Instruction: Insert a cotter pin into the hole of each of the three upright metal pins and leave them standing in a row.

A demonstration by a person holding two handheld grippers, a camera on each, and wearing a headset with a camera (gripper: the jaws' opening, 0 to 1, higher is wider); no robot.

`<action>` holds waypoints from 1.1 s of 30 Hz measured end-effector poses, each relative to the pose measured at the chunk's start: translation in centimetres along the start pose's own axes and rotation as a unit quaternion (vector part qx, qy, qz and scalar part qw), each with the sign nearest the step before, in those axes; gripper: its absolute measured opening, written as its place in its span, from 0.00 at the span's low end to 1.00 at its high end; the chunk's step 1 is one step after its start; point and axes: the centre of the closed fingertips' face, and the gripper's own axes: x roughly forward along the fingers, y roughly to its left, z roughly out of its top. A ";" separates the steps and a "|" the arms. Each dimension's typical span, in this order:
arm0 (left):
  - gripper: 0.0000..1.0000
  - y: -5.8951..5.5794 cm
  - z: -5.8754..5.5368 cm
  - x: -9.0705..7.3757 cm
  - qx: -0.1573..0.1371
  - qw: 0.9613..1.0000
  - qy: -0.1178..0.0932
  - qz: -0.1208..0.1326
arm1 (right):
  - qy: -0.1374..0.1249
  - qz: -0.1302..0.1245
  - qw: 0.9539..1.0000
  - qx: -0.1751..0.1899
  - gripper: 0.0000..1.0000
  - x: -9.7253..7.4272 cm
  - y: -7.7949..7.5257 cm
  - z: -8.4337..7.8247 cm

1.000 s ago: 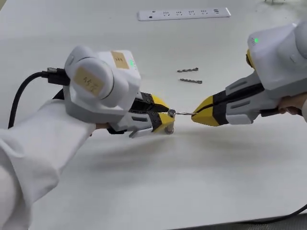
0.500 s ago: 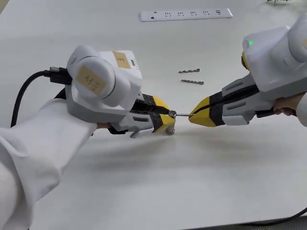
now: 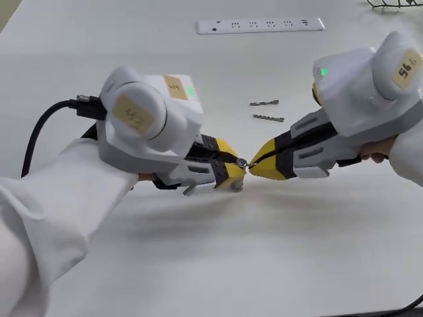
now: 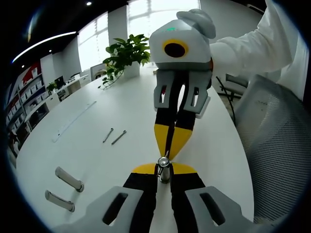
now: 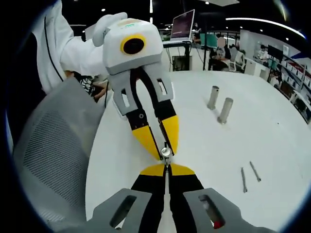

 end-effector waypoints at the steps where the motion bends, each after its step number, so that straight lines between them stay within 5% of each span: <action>1: 0.06 0.0 0.0 0.0 0.001 1.000 0.000 0.000 | 0.002 0.002 1.000 -0.006 0.00 0.0 -0.1 0.0; 9: 0.06 -0.2 0.1 0.2 0.004 1.000 0.004 -0.002 | 0.012 0.012 0.999 -0.051 0.00 0.2 0.2 0.3; 17: 0.06 -0.3 0.0 0.2 0.000 1.000 0.003 -0.003 | -0.003 0.002 0.999 -0.039 0.06 -0.2 0.1 0.2; 33: 0.06 -0.2 0.0 0.2 0.001 1.000 0.005 -0.001 | -0.017 -0.001 1.000 -0.020 0.00 -0.9 -0.3 0.5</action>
